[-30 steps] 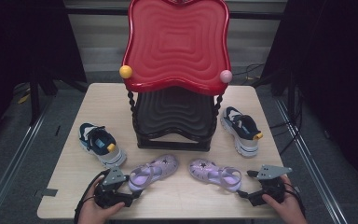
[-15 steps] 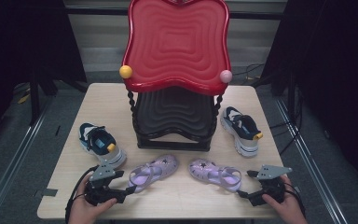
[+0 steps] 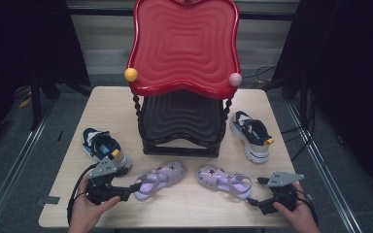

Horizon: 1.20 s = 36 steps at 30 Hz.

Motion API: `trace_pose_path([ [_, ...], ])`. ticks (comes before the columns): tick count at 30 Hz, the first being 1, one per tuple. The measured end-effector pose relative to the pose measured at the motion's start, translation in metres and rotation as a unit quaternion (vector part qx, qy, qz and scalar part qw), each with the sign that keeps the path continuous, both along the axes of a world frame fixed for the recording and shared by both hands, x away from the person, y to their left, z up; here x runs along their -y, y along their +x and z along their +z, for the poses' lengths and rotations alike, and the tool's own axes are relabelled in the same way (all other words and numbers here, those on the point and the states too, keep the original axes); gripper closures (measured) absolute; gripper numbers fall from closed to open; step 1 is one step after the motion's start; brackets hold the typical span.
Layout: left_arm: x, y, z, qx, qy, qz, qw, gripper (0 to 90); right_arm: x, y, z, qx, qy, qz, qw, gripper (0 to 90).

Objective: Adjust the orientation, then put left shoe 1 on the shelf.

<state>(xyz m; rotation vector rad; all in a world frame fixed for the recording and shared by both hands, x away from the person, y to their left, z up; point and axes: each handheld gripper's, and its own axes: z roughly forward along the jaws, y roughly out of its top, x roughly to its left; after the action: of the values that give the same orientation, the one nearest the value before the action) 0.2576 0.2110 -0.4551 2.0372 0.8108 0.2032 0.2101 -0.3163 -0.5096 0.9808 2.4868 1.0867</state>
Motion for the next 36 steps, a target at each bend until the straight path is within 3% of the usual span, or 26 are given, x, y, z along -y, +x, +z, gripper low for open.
trace_pose_path([
  [18, 0.024, 0.017, 0.002, -0.001, -0.003, -0.009, 1.0000, 25.0, 0.000, 0.000, 0.000, 0.000, -0.002, 0.000, 1.0000, 13.1],
  [30, 0.033, 0.020, -0.009, -0.002, -0.011, -0.009, 0.9999, 27.1, 0.000, 0.000, 0.000, 0.000, -0.002, 0.000, 1.0000, 13.1],
  [36, 0.031, 0.019, -0.014, -0.003, -0.025, -0.005, 0.9997, 30.1, 0.000, 0.000, 0.000, 0.000, 0.000, 0.001, 1.0000, 13.1],
])
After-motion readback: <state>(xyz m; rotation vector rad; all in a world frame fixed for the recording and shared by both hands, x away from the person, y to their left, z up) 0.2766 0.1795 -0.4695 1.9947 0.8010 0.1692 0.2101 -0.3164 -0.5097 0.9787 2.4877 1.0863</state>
